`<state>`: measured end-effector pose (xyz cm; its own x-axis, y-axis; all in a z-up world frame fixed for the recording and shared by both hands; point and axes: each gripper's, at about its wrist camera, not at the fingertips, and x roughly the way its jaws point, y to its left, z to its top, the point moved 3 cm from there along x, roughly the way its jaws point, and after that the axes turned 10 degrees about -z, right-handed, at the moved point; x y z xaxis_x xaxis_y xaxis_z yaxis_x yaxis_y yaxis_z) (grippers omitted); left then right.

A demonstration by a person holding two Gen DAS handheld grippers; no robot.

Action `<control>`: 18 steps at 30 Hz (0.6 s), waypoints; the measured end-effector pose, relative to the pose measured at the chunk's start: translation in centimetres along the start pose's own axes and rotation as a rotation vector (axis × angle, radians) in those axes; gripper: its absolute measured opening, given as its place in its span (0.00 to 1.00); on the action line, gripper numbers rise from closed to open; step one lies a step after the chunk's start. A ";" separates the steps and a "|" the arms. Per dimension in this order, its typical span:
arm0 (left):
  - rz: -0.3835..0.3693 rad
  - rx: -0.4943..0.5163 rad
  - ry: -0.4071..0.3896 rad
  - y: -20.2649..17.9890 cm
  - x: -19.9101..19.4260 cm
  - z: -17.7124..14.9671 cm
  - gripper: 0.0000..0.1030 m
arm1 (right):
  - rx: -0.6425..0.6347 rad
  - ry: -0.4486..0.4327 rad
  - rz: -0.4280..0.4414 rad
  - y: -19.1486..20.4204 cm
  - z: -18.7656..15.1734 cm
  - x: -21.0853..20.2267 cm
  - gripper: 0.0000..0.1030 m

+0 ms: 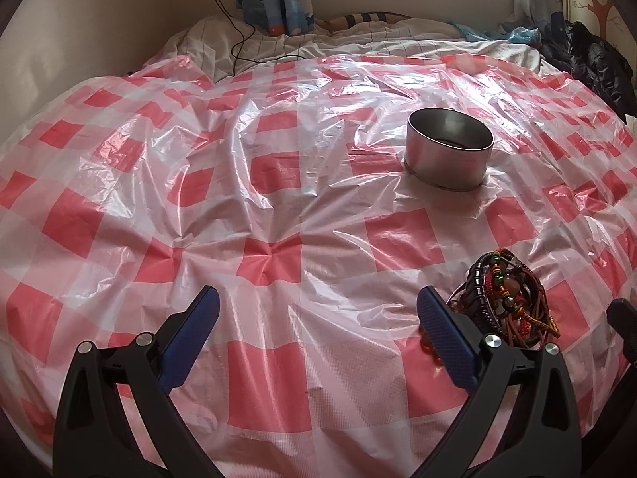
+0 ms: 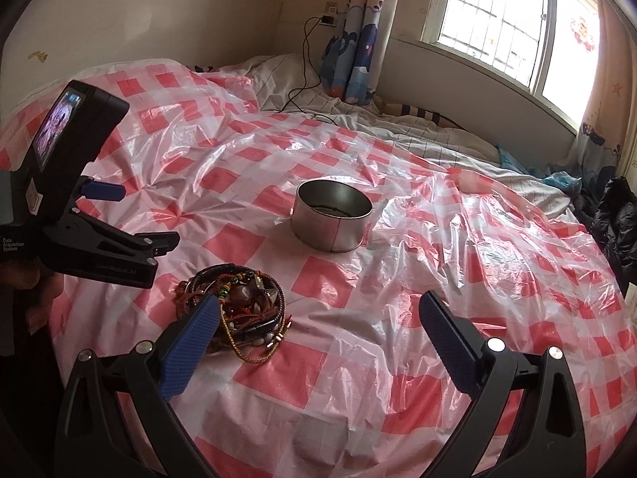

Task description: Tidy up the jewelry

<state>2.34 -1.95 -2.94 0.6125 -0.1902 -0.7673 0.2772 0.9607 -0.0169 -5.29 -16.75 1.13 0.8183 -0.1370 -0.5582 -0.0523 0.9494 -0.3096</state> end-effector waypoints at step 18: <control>0.008 0.013 0.007 -0.1 0.3 -0.1 0.93 | -0.034 0.014 0.021 0.8 -0.2 0.3 0.93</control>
<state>2.43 -2.13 -3.18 0.6094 -0.1811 -0.7719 0.2818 0.9595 -0.0026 -5.17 -16.10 0.55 0.8085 -0.1211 -0.5758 -0.0890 0.9421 -0.3232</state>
